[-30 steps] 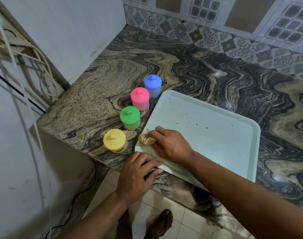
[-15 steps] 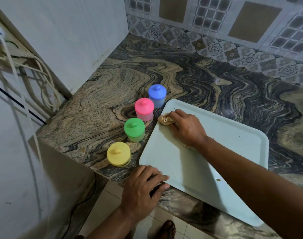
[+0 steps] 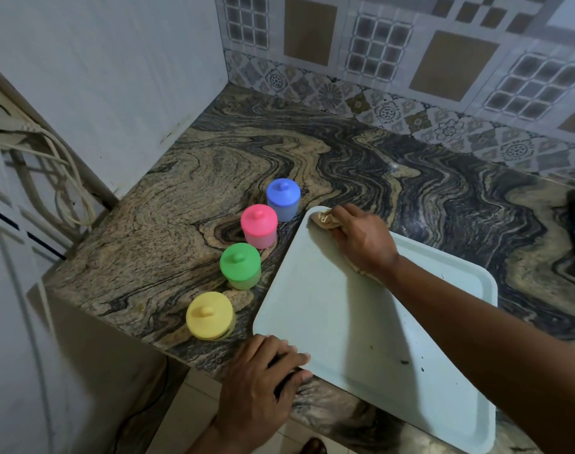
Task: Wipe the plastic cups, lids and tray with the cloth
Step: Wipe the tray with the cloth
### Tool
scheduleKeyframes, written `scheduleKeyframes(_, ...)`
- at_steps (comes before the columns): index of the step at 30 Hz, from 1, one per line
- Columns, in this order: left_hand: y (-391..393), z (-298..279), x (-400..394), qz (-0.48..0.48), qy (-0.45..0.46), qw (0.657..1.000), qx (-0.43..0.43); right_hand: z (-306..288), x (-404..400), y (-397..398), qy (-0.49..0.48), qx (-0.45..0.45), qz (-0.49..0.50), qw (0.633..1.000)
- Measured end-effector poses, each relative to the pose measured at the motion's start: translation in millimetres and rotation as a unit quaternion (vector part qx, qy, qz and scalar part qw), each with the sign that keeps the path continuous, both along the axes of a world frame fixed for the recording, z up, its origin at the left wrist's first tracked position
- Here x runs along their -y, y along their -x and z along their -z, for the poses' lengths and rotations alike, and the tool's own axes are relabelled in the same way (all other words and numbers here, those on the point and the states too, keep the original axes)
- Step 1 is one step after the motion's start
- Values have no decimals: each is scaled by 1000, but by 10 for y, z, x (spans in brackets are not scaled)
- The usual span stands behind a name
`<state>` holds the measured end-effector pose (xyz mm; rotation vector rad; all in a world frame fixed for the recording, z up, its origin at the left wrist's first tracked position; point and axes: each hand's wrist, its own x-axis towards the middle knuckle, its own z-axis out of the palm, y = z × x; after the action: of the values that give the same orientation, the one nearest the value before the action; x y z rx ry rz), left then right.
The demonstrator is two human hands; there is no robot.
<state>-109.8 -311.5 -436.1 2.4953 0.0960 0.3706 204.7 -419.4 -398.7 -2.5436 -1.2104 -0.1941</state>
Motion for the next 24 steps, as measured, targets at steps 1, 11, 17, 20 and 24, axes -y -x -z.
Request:
scheduleKeyframes(1, 10, 13, -8, -2, 3, 1000, -3, 0, 94, 10, 3, -3, 7, 1000)
scheduleKeyframes(11, 11, -66, -27, 2, 29, 1000, -9, -316, 1094, 98, 19, -22, 62, 998)
scheduleKeyframes(17, -35, -123, 120, 42, 6, 999, 3, -535, 1056, -13, -27, -12, 47, 998)
scheduleKeyframes(20, -92, -96, 206, 65, -1, 998, 9, -370, 1021, -93, 29, -29, 25, 999)
scheduleKeyframes(24, -136, -98, 203, 56, -19, 998, 15, -88, 983, 94, -33, -75, 29, 996)
